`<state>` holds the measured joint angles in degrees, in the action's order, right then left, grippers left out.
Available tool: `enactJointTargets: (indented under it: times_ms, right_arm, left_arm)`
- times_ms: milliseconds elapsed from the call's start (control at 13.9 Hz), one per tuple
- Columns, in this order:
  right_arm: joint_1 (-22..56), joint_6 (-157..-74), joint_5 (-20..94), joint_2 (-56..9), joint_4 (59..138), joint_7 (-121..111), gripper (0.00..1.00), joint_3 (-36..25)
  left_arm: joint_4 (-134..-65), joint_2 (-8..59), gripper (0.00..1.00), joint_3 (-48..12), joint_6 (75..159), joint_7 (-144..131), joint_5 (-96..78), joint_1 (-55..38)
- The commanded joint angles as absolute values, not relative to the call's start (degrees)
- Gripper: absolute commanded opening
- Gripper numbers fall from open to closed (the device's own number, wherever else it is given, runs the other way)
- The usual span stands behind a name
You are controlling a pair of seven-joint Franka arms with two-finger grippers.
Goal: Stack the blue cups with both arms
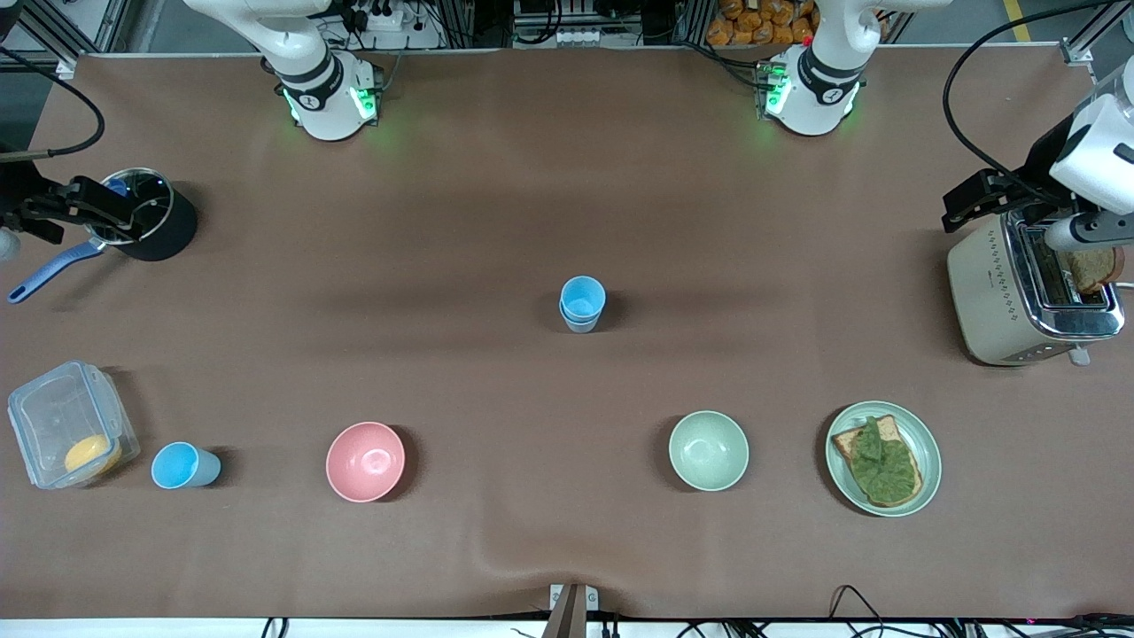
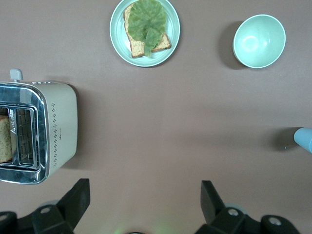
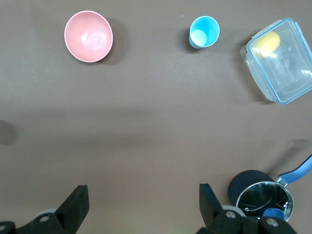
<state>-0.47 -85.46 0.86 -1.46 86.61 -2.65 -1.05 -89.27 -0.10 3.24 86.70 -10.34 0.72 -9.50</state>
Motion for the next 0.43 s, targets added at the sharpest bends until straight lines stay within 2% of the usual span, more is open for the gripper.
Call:
enactJointTargets:
  times_ms: [0, 360]
  right_arm:
    - [0.0, -85.08, 1.14, -0.44, 86.57, -2.29, 1.0, -0.7]
    - [-0.26, -84.99, 1.06, -0.44, 86.48, -2.81, 1.0, -0.88]
  left_arm:
    - [-87.8, 0.35, 1.0, 0.89, 86.04, -13.0, 1.23, -10.28]
    - [-87.63, 0.35, 1.0, 0.62, 86.13, -13.45, 0.71, -9.76]
